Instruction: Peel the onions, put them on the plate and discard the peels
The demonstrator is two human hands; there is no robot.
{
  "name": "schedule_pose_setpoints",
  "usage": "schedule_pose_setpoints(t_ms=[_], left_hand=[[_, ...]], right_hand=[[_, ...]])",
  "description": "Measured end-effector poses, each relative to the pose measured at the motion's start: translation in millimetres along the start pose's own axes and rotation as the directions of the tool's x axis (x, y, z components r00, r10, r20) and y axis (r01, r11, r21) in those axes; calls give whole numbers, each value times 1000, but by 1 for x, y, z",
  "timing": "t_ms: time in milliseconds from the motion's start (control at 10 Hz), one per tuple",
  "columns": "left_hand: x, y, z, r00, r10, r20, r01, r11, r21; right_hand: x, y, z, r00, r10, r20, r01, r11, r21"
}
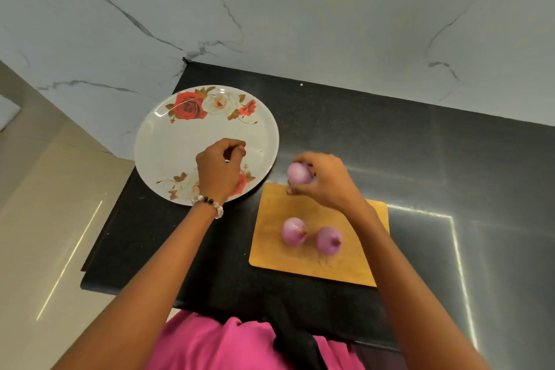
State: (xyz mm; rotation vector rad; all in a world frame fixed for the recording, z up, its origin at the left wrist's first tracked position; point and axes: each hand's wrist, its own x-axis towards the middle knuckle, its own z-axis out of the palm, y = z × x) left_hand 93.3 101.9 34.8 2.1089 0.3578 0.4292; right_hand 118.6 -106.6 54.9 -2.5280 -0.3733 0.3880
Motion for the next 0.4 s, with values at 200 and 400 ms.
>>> schedule_pose_setpoints(t_ms=[200,400], left_hand=[[-6,8,15,999,14,38,-14,1000,-9],[-11,19,22,996,75,41,-75,997,-9]], right_hand=[[-52,26,11,992,108,64,-112,991,74],[-57,26,15,989,121,90,-134,979,153]])
